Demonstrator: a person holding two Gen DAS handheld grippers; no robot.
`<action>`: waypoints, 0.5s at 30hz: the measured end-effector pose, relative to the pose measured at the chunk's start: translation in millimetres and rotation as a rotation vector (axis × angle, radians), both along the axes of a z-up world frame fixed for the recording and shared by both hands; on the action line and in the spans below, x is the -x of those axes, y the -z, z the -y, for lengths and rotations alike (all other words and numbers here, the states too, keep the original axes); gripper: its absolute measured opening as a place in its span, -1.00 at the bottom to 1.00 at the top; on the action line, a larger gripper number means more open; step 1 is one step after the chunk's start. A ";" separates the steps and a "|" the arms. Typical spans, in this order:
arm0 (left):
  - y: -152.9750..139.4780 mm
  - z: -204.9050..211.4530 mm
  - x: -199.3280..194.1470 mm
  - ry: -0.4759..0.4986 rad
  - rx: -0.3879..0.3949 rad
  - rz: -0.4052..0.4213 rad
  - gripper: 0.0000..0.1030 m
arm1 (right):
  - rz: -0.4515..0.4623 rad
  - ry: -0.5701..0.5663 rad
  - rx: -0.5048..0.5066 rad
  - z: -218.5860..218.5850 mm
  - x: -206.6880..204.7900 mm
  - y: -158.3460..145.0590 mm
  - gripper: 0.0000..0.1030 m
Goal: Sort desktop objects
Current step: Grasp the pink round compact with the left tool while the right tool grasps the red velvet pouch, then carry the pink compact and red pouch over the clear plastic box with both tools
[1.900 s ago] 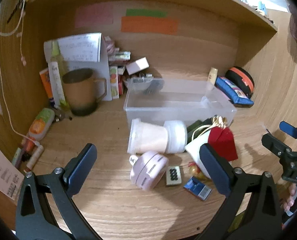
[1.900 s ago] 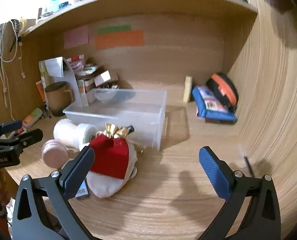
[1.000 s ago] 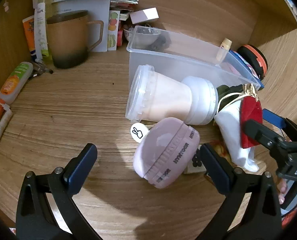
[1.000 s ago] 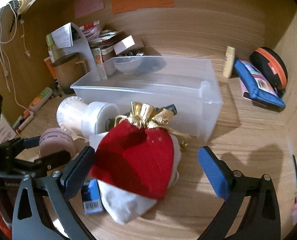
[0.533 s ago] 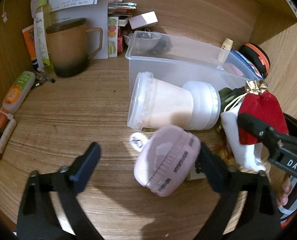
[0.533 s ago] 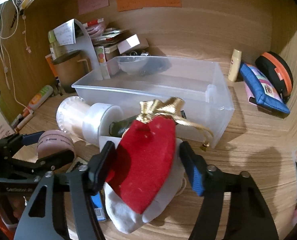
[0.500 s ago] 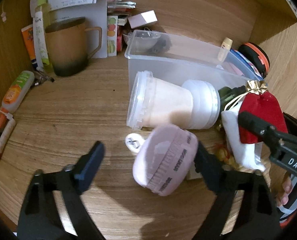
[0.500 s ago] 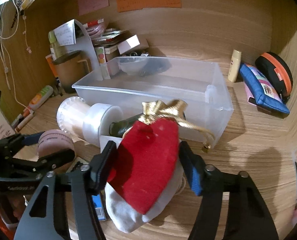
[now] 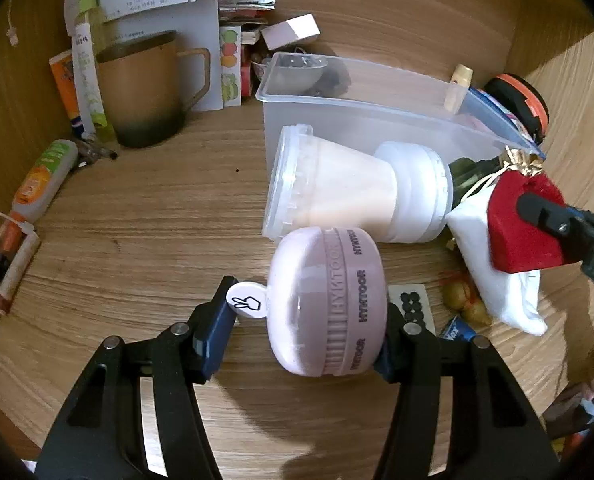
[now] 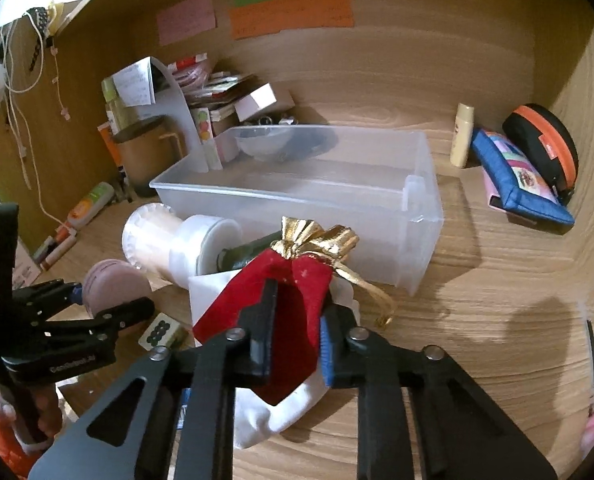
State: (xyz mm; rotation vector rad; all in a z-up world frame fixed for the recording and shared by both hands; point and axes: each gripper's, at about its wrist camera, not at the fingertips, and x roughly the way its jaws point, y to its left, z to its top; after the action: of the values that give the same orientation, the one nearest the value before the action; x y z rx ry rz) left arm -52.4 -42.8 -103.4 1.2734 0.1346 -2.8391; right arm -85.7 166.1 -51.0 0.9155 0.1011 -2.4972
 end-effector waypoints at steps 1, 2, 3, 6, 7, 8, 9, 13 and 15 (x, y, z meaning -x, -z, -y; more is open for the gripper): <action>-0.1 0.0 -0.4 -0.005 0.007 -0.002 0.12 | -0.006 0.002 0.003 -0.8 -1.6 -1.0 -0.77; 0.1 0.3 -1.1 -0.009 0.010 -0.004 0.12 | -0.010 0.003 0.008 -1.7 -2.8 -2.3 -0.79; -0.1 0.9 -1.4 -0.014 0.012 -0.005 0.12 | -0.013 0.001 0.017 -2.9 -4.2 -4.2 -0.80; -3.3 3.0 -4.2 -0.027 0.016 -0.020 0.12 | -0.020 0.006 0.039 -6.1 -6.7 -8.6 -0.83; -5.4 3.5 -5.2 -0.030 0.019 -0.027 0.12 | -0.026 0.012 0.045 -7.7 -8.3 -10.6 -0.84; -7.9 3.9 -6.1 -0.034 0.023 -0.034 0.12 | -0.031 0.015 0.048 -8.7 -9.5 -12.2 -0.84; -9.9 4.5 -7.2 -0.037 0.026 -0.041 0.12 | -0.036 0.016 0.050 -9.6 -10.8 -14.2 -0.84; -21.8 3.3 -12.1 -0.041 0.049 -0.076 0.12 | -0.068 0.026 0.062 -15.8 -18.9 -24.9 -0.85; -29.2 1.7 -14.3 -0.039 0.061 -0.095 0.12 | -0.082 0.030 0.069 -19.0 -23.1 -30.1 -0.85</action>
State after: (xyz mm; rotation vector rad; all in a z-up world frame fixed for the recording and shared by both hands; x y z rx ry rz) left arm -38.1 -44.5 -74.2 1.1133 0.0738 -2.8479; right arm -62.6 185.1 -20.9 0.7928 0.0279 -2.5497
